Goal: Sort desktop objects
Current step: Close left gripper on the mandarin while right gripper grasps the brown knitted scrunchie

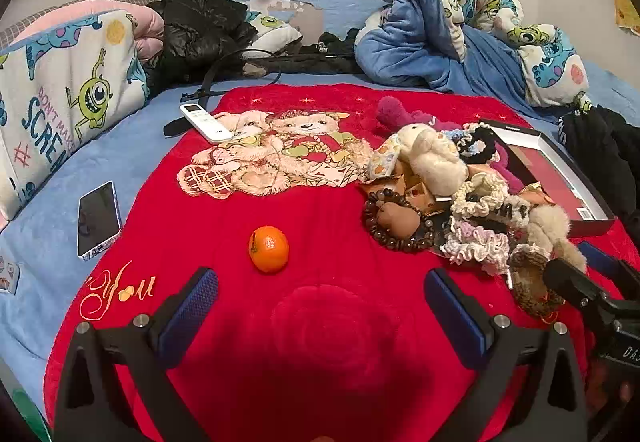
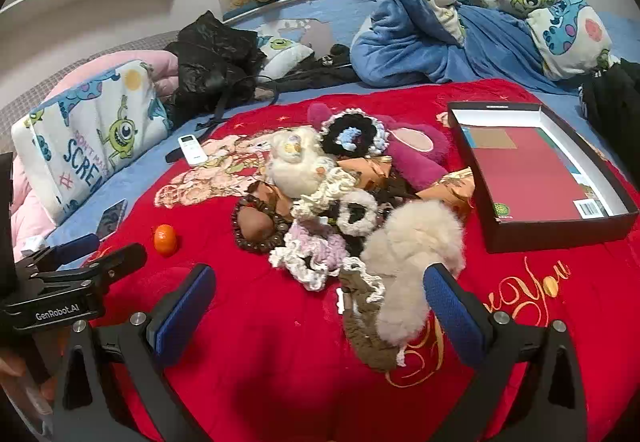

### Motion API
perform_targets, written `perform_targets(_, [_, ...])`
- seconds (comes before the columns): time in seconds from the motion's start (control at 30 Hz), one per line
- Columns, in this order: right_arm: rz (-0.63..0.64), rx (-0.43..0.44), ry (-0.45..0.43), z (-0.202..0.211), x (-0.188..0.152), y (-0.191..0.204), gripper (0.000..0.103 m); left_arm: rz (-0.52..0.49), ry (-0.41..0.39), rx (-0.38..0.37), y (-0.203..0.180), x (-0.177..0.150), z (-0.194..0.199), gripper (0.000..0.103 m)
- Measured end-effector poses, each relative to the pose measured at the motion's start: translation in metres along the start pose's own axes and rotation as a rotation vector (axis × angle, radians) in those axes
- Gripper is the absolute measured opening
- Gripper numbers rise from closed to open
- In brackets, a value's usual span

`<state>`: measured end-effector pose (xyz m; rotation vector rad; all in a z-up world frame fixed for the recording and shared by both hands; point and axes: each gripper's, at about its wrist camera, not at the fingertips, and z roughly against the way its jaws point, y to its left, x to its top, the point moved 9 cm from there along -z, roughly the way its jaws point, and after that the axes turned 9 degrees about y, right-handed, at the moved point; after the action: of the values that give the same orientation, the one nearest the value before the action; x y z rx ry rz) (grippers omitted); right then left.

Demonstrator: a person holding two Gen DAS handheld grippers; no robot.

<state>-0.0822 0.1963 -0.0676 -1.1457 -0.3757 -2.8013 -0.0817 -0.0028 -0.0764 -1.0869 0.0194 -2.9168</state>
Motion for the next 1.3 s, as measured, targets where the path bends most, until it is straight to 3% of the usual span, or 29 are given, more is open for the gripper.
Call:
perform_targets(0.43, [-0.047, 0.018, 0.049, -0.013, -0.007, -0.009, 0.103, 0.025, 0.083, 0.042, 0.022, -0.005, -0.038, 0.103])
perform_targets(1.0, [-0.074, 0.14, 0.088, -0.016, -0.013, -0.008, 0.103, 0.032, 0.182, 0.041, 0.039, 0.013, -0.099, 0.103])
perform_targets(1.3, [-0.101, 0.111, 0.157, -0.029, -0.023, -0.015, 0.087, 0.006, 0.207, 0.065, 0.033, 0.006, -0.116, 0.103])
